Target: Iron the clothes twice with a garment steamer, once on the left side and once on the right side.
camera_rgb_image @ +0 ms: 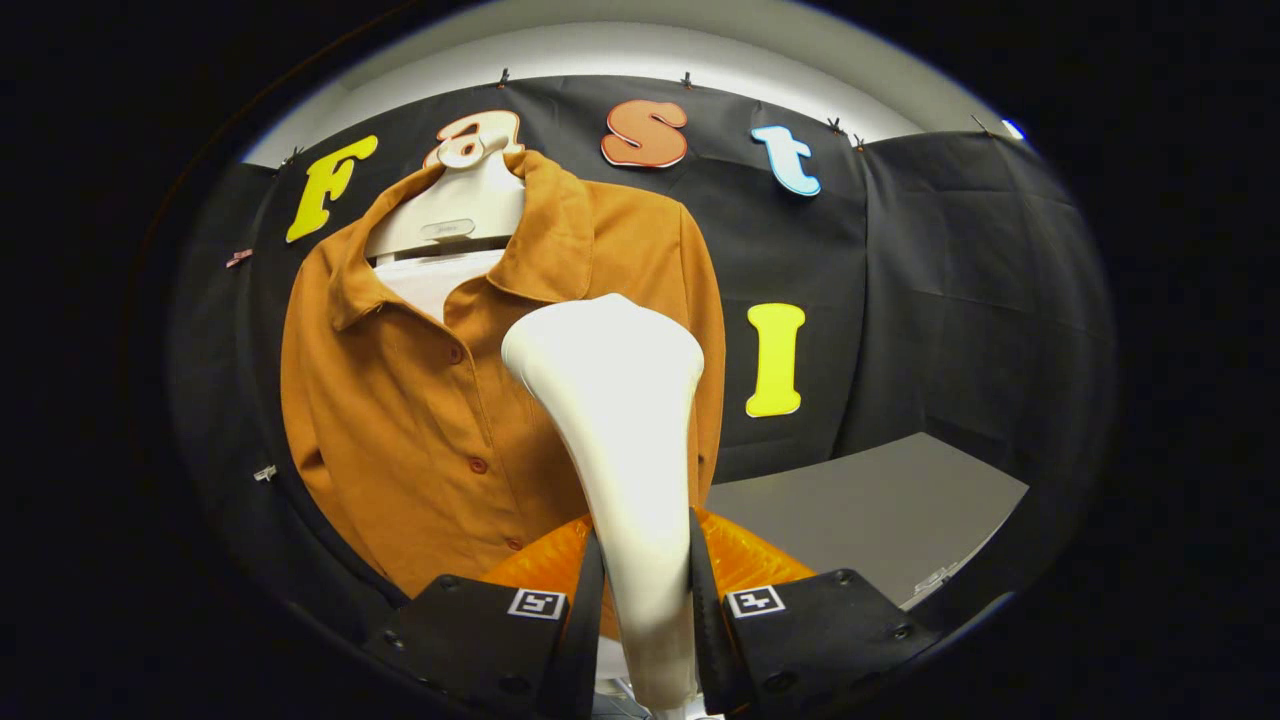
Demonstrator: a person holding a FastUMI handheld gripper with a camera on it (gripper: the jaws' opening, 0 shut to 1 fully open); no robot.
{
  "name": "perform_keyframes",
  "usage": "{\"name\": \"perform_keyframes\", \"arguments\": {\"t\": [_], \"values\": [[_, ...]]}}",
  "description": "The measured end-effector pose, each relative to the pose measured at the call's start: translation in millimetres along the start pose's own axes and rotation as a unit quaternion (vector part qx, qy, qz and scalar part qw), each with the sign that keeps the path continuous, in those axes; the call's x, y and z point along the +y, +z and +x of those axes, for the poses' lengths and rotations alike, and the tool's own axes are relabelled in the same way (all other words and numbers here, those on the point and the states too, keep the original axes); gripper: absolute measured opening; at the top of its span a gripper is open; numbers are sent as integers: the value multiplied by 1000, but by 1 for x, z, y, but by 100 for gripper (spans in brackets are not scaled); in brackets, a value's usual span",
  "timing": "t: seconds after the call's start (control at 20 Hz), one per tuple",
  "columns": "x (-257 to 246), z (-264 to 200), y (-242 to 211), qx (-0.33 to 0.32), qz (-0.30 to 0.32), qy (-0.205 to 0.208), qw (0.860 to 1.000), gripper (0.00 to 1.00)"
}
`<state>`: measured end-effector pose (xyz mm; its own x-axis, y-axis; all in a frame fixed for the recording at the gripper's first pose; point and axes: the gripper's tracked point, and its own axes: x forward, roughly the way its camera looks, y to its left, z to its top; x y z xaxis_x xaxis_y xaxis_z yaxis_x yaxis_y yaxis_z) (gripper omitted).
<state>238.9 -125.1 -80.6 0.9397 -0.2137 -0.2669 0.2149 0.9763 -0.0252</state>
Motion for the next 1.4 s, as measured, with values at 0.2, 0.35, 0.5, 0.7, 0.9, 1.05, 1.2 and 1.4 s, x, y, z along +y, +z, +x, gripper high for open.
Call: {"name": "perform_keyframes", "arguments": {"t": [0.2,0.35,0.5,0.7,0.9,1.05,1.2,1.4], "values": [[7,13,-7,17,-6,-14,1000,44],[12,23,-11,24,-15,-23,999,44],[16,33,-17,35,-27,-31,999,44],[20,42,-36,60,-35,-34,997,44],[21,48,-60,93,-38,-38,994,44],[18,47,-76,110,-40,-39,992,44],[17,47,-92,124,-39,-41,991,44],[13,47,-113,151,-40,-42,987,44]]}}
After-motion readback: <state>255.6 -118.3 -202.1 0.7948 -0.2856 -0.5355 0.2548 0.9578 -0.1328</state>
